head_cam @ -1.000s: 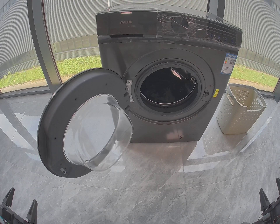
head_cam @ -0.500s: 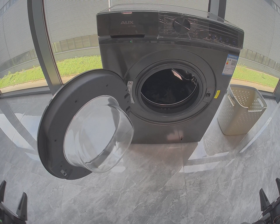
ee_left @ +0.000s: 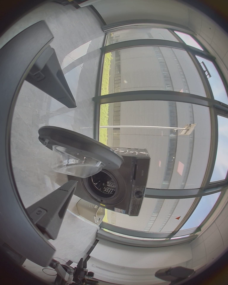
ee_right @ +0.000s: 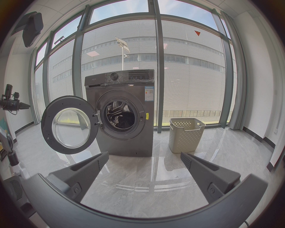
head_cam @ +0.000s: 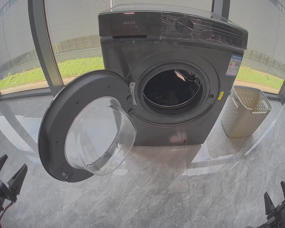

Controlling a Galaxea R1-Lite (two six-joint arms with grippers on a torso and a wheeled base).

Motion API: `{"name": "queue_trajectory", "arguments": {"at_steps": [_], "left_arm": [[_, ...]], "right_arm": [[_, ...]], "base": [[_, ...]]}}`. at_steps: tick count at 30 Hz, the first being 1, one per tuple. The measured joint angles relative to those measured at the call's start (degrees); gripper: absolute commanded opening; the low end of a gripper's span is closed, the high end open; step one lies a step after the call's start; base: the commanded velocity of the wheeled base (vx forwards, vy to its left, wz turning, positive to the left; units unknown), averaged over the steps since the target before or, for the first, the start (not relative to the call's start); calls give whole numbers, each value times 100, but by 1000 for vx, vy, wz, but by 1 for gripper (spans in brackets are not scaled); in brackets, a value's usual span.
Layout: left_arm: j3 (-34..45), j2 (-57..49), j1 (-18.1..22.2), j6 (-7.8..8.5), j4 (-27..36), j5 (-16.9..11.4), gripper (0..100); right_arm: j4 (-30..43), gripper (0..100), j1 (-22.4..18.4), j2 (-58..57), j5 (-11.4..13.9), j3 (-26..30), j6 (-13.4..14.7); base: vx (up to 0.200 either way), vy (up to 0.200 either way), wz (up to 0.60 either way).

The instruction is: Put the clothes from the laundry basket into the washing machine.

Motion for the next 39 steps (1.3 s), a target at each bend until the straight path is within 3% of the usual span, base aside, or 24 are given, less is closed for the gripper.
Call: {"name": "queue_trajectory", "arguments": {"at_steps": [12, 21, 25, 31, 39], "left_arm": [[-249, 2403, -74, -18, -1446, -422, 100], [-579, 3445, -33, -7, -2026, -446, 100], [-629, 3756, 35, 162, -2193, -457, 100], [-634, 3935, -6, 202, -2211, -528, 100], [-584, 3828, -560, 165, -2193, -1167, 100]], "right_arm": [[-1, 100, 0, 1, 2, 0, 0], [0, 100, 0, 4, 2, 0, 0], [0, 100, 0, 4, 2, 0, 0], [0, 100, 0, 4, 2, 0, 0], [0, 100, 0, 6, 2, 0, 0]], "base": [[0, 0, 0], [0, 0, 0], [0, 0, 0], [0, 0, 0], [0, 0, 0]]}}
